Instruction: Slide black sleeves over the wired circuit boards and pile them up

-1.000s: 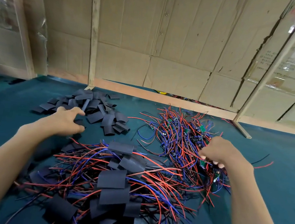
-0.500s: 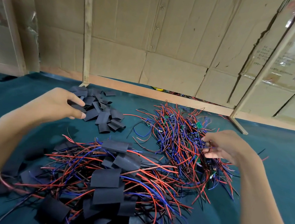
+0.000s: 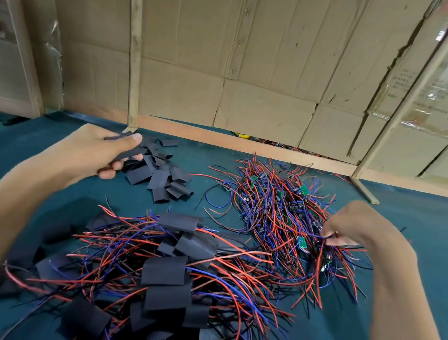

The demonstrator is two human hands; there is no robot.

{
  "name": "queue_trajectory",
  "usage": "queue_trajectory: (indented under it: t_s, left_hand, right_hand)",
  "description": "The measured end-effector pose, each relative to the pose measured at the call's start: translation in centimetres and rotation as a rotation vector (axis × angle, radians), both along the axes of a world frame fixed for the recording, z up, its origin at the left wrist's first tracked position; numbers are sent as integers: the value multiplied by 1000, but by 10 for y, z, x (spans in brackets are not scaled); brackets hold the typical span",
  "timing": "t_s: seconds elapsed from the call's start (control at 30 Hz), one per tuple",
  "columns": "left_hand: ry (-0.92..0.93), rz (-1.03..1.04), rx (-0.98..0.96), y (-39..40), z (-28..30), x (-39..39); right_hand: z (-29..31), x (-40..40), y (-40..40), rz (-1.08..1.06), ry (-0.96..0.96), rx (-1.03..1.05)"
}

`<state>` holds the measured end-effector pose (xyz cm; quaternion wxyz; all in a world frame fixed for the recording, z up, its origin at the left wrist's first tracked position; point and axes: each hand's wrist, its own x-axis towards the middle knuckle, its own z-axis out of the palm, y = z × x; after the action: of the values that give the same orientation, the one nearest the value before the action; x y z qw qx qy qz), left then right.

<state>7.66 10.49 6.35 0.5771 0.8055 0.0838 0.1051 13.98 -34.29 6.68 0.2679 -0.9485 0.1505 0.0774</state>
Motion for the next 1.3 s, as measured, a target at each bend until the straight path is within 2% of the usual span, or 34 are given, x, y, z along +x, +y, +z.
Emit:
queue_trajectory:
  t_s: [0.23,0.4,0.5,0.6,0.7,0.83,0.93,1.0,1.1,1.3]
  left_hand:
    - [66,-80,-256,-7,7,3]
    - [122,-140,-385,-15,15,2]
    - [113,-163,-369,-24,24,-4]
    - [66,-208,-266,-35,34,-17]
    - [-2,-285,-152,-49,43,-31]
    - [-166,-363,75,-77,54,-47]
    - [-252,-406,291,-96,54,-57]
    - [-298,-417,363,-107,50,-61]
    - [-347,-441,369,-121,43,-64]
    - [-399,-423,451,-125,37,-64]
  right_hand:
    - [16,-14,2,-23,-7,-52]
    - [47,-40,11,43,-138,-90]
    - [64,-57,12,9,-235,-22]
    - [78,-69,9,3,-344,45]
    - [88,-76,11,20,-500,278]
    - [96,-85,32,147,-741,843]
    - [100,-89,51,241,-794,1169]
    - [99,-88,62,300,-771,1267]
    - [96,-88,75,371,-710,1323]
    - [100,-91,82,330,-741,1468]
